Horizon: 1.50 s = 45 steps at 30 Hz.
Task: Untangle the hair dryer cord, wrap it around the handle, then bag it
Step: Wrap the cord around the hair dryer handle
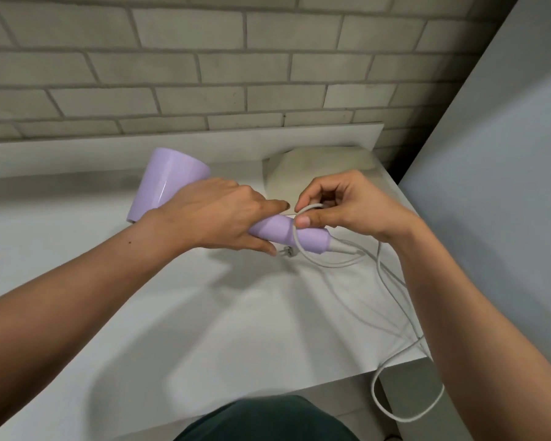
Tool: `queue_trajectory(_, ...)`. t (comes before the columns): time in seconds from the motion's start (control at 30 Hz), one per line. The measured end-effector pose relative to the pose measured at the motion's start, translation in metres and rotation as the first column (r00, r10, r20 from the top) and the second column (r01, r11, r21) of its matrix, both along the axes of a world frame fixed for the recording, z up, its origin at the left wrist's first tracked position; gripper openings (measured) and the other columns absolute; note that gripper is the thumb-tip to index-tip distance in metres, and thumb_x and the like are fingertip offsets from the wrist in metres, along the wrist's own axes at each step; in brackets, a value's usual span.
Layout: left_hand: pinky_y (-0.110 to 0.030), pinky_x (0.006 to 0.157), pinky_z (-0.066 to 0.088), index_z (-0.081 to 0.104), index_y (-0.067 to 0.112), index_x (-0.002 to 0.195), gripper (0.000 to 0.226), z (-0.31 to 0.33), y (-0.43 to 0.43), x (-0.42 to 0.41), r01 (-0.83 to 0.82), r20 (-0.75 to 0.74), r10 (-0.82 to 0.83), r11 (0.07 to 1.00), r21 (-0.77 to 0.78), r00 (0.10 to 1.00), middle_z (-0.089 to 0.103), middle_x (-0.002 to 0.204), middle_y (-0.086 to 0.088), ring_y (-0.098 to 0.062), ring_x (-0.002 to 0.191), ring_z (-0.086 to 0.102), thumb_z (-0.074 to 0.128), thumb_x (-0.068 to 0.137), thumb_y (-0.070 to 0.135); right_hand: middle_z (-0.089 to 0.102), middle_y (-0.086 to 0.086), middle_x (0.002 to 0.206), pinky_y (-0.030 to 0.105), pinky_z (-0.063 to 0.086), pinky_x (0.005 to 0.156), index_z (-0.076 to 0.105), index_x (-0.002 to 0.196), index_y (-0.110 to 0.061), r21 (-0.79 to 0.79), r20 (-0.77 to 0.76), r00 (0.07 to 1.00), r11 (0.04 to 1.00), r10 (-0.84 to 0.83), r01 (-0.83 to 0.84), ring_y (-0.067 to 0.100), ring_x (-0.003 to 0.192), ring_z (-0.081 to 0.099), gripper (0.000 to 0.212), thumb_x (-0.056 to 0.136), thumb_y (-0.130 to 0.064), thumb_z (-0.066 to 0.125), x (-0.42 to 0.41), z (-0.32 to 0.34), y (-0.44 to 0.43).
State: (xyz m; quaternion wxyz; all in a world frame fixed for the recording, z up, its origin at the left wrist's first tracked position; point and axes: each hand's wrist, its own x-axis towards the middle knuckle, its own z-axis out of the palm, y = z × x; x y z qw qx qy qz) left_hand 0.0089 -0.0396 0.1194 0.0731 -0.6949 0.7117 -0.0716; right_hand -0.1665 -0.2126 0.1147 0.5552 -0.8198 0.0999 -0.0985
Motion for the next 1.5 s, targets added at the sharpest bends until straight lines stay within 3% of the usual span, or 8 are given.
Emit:
queue_trajectory(0.13,-0.035,0.058,0.035,0.007,0.044,0.151,0.086,0.009,0.004,-0.003,-0.06,-0.026,0.06,0.998,0.006,0.998,0.055,0.075,0.003,-0.029,0.072,0.051,0.043,0.084,0.084,0.07,0.004,0.072,0.028,0.043,0.057,0.078,0.084,-0.011,0.049,0.04,0.998,0.998,-0.04,0.038,0.01,0.062,0.057,0.016,0.074,-0.02,0.085,-0.005,-0.005,-0.006)
queue_trajectory(0.33,-0.035,0.057,0.04,-0.01,0.053,0.148,0.082,0.006,0.005,-0.001,0.064,-0.036,-0.066,0.997,-0.046,0.997,0.069,0.111,0.008,-0.031,0.079,0.065,0.022,0.081,0.087,0.067,0.012,0.073,0.027,0.042,0.056,0.081,0.082,-0.017,0.144,0.047,0.997,0.988,-0.065,0.058,0.013,0.062,0.055,0.007,0.075,-0.017,0.082,-0.009,-0.014,-0.01)
queue_trajectory(0.53,-0.035,0.054,0.043,-0.02,0.059,0.147,0.071,0.006,0.007,0.003,0.145,-0.048,-0.15,0.985,-0.097,0.988,0.058,0.091,0.007,-0.029,0.067,0.061,0.014,0.088,0.079,0.075,-0.001,0.074,0.023,0.043,0.056,0.08,0.079,-0.02,0.177,0.071,0.969,0.959,-0.239,0.223,0.012,0.062,0.059,0.01,0.081,-0.01,0.081,-0.008,-0.025,-0.013)
queue_trajectory(0.8,-0.033,0.054,0.039,0.001,0.059,0.151,0.059,0.007,0.003,0.011,0.112,0.0,-0.113,0.983,-0.144,0.994,0.059,0.099,0.008,-0.028,0.069,0.062,0.027,0.098,0.067,0.071,0.017,0.083,0.038,0.049,0.067,0.08,0.092,-0.02,0.232,0.106,0.945,0.932,-0.309,0.279,0.027,0.07,0.063,0.024,0.088,0.002,0.075,-0.003,-0.043,-0.006)
queue_trajectory(0.97,-0.035,0.064,0.048,0.01,0.06,0.147,0.058,0.011,-0.001,0.035,-0.129,-0.09,0.11,0.962,-0.242,0.99,0.064,0.112,0.011,-0.032,0.083,0.066,0.039,0.097,0.065,0.064,-0.016,0.077,0.027,0.048,0.069,0.059,0.128,-0.023,-0.085,-0.31,0.947,0.995,-0.078,0.054,0.007,0.063,0.055,0.022,0.109,-0.026,0.05,-0.019,-0.066,0.02)
queue_trajectory(1.07,-0.033,0.068,0.045,0.012,0.06,0.148,0.059,0.003,-0.003,0.046,-0.198,-0.029,0.196,0.976,-0.089,0.98,0.064,0.119,0.01,-0.028,0.094,0.065,0.043,0.098,0.06,0.063,-0.025,0.126,0.029,0.049,0.093,0.051,0.13,-0.038,-0.383,-0.443,0.896,0.911,-0.032,-0.156,-0.003,0.107,0.06,0.023,0.11,-0.042,0.04,-0.032,-0.056,0.035)
queue_trajectory(1.33,-0.032,0.064,0.041,0.013,0.066,0.147,0.064,-0.017,-0.005,0.01,-0.15,-0.004,0.152,0.98,0.13,0.988,0.049,0.084,0.01,-0.024,0.073,0.05,0.043,0.095,0.043,0.053,-0.004,0.094,0.045,0.051,0.072,0.072,0.11,-0.026,-0.801,-0.061,0.996,0.599,-0.062,-0.011,0.024,0.082,0.059,0.025,0.105,-0.035,0.05,-0.017,0.006,0.033)
queue_trajectory(1.5,-0.032,0.059,0.038,0.015,0.068,0.138,0.063,-0.01,0.001,0.002,-0.046,-0.058,0.053,0.992,0.115,0.997,0.059,0.088,0.007,-0.024,0.068,0.052,0.045,0.091,0.04,0.055,0.0,0.087,0.037,0.05,0.073,0.078,0.109,-0.028,-0.752,0.033,0.993,0.652,-0.114,0.1,0.018,0.073,0.056,0.026,0.1,-0.043,0.06,-0.001,-0.004,0.009)
